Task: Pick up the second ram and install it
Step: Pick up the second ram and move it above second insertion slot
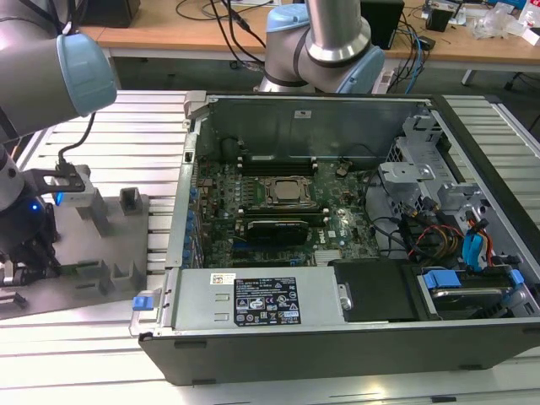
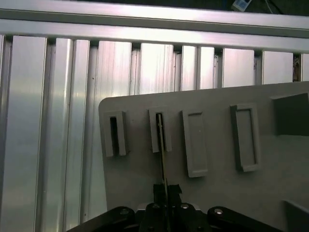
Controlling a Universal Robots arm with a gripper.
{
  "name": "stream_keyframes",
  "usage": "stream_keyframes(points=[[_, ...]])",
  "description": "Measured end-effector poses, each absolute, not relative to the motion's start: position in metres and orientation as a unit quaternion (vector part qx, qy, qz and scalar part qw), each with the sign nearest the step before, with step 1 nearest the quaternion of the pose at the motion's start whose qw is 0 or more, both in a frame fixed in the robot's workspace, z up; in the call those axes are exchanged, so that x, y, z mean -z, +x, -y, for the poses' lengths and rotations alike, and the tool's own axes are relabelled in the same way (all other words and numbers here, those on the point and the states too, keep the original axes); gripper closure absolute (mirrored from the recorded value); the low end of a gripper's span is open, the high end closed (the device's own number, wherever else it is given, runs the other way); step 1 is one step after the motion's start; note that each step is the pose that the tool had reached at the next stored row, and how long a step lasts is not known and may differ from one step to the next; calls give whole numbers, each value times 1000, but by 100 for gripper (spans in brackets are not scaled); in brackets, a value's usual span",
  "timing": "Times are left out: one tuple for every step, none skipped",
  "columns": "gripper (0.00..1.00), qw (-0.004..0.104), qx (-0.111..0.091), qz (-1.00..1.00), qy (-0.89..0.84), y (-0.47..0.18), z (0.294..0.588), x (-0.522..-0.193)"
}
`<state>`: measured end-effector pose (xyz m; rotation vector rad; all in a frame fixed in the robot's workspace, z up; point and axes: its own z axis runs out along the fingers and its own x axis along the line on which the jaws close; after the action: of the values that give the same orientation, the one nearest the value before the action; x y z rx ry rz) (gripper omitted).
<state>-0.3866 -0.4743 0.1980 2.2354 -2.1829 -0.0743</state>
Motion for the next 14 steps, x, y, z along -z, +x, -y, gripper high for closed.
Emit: stream_keyframes(points=[[86, 8, 24, 706, 708, -387, 474, -198], [86, 8, 24, 719, 695, -387, 474, -198], [86, 7, 24, 728, 685, -387, 474, -198], [86, 7, 24, 735, 678, -387, 474, -198], [86, 7, 24, 736, 677, -387, 474, -198], [86, 7, 24, 736, 677, -387, 474, -198], [86, 7, 24, 736, 677, -387, 474, -198], [86, 7, 24, 736, 677, -387, 474, -198], [86, 7, 24, 736, 677, -387, 474, -198], [86, 7, 24, 736, 677, -387, 474, -198], [86, 7, 24, 736, 677, -387, 474, -198], [86, 7, 24, 736, 677, -387, 474, -198], [86, 7, 24, 736, 677, -387, 474, -198], [86, 7, 24, 736, 677, -387, 474, -198]])
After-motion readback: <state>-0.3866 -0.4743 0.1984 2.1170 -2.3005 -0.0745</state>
